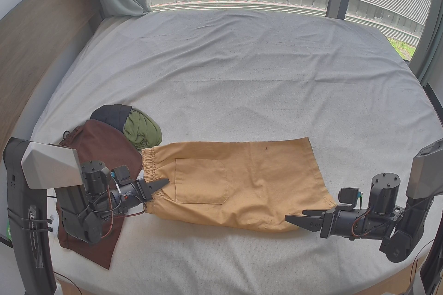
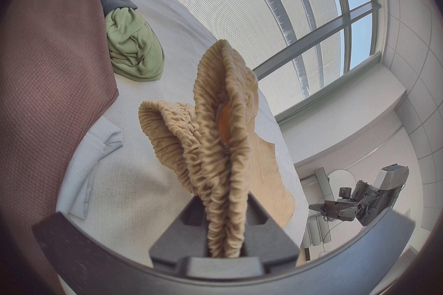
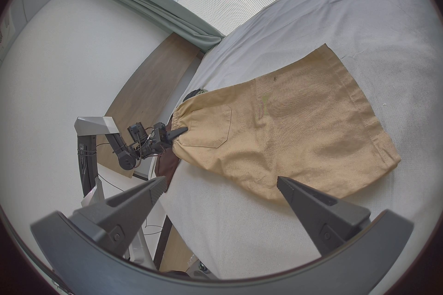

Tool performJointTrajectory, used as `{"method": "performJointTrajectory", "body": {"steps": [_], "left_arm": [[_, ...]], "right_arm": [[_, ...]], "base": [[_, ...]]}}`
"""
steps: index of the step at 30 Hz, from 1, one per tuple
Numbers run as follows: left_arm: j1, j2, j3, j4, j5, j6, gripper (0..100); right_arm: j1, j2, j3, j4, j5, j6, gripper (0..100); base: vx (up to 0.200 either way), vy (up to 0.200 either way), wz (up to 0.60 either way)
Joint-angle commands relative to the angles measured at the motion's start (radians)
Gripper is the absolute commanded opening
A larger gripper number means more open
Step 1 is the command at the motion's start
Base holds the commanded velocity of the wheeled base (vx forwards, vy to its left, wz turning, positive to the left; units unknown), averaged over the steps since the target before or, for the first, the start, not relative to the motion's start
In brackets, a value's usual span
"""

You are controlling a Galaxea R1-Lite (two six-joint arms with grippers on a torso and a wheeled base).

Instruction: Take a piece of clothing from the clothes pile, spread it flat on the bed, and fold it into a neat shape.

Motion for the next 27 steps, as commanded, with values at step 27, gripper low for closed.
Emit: {"method": "performJointTrajectory", "body": {"steps": [27], "left_arm": [[0.198,-0.120,0.042,-0.003,-0.235,-0.007,0]], "right_arm": [[-0.009,0.007,-0.001,-0.002,0.001,-0.002,100]], "base": [[0.000,0.000,0.00]]}}
